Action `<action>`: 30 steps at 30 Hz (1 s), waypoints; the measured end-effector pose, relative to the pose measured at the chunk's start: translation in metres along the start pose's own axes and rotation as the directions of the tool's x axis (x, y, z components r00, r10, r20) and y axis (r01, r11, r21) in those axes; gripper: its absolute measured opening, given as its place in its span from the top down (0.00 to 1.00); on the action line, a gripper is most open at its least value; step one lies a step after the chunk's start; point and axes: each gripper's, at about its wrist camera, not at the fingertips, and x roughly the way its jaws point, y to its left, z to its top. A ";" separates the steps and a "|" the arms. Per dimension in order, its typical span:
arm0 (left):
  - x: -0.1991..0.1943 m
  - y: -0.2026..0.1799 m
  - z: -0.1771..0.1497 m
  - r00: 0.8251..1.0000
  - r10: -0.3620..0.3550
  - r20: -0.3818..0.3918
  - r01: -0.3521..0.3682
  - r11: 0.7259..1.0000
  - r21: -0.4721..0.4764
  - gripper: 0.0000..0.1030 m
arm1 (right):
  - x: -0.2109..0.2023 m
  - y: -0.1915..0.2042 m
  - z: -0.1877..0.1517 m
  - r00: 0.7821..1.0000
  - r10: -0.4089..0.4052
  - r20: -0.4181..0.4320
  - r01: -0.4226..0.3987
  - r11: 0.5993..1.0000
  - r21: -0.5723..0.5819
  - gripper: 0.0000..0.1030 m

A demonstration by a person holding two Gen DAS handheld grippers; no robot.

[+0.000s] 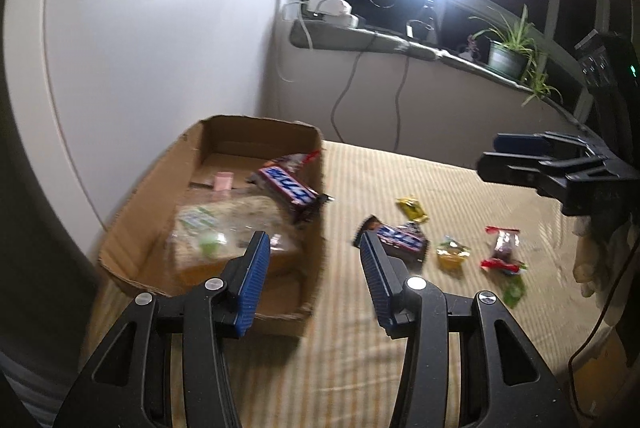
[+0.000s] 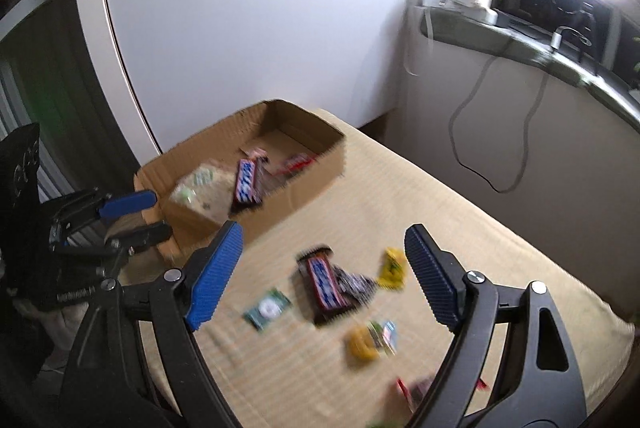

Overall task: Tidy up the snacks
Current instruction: 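Withdraw both tools from the box toward the remaining snacks, then grasp the green mint packet with the left tool while the right tool grasps a green candy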

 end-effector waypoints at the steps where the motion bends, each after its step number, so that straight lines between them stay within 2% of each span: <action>1: 0.000 -0.004 -0.001 1.000 -0.008 -0.003 0.008 1.000 0.003 0.56 | -0.005 -0.004 -0.005 1.000 -0.006 -0.001 0.006 1.000 0.007 0.17; 8: 0.010 -0.036 -0.013 0.997 -0.069 -0.042 0.071 0.997 0.041 0.56 | -0.034 -0.032 -0.050 0.997 -0.068 -0.027 0.070 0.996 0.061 0.17; 15: 0.027 -0.056 -0.028 0.988 -0.112 -0.104 0.117 0.992 0.047 0.58 | -0.050 -0.048 -0.100 0.995 -0.075 -0.063 0.083 0.988 0.128 0.17; 24: 0.049 -0.063 -0.041 0.981 -0.101 -0.165 0.109 0.993 0.040 0.59 | -0.045 -0.054 -0.164 0.988 -0.061 -0.141 0.093 0.968 0.234 0.17; 30: 0.061 -0.067 -0.042 0.981 -0.066 -0.185 0.079 0.995 0.067 0.59 | -0.029 -0.057 -0.179 0.983 -0.057 -0.175 0.103 0.959 0.263 0.18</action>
